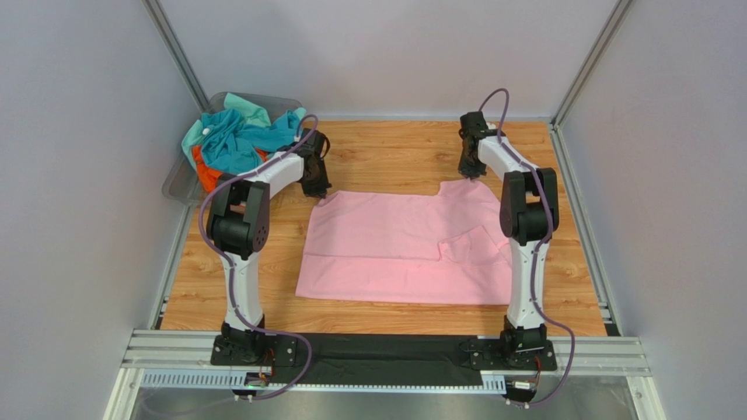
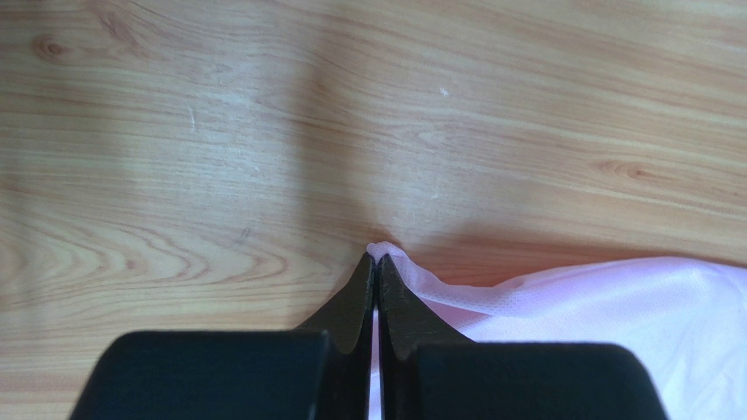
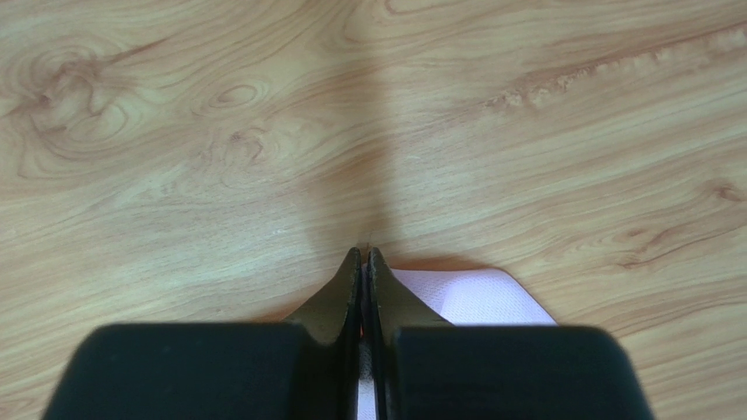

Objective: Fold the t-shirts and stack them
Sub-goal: Fold the tshirt

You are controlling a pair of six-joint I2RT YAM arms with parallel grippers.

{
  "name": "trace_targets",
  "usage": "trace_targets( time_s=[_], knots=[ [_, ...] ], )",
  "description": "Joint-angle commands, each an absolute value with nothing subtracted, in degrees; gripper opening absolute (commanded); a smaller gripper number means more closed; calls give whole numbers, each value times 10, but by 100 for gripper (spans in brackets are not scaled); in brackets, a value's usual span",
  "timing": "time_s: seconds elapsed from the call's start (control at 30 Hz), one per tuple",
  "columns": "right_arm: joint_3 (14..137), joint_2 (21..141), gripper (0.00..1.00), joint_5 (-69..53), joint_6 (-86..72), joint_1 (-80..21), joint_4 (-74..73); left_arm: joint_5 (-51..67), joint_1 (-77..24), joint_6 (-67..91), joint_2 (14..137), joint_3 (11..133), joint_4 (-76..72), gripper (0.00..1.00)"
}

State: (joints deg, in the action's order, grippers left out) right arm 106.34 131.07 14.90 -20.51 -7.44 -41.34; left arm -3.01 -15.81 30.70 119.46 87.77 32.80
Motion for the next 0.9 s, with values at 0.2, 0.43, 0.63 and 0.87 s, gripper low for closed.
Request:
trace_targets(
  time_s=[0.2, 0.43, 0.63, 0.87],
  knots=[
    [940, 1145, 0, 186, -196, -101, -381, 18, -157, 299, 1077, 812, 301, 0],
    [794, 1006, 0, 197, -210, -127, -357, 31, -157, 308, 994, 707, 261, 0],
    [682, 889, 0, 199, -221, -134, -369, 46, -158, 316, 932, 625, 233, 0],
    [602, 788, 0, 184, -225, -135, -402, 28, -158, 326, 856, 556, 221, 0]
  ],
)
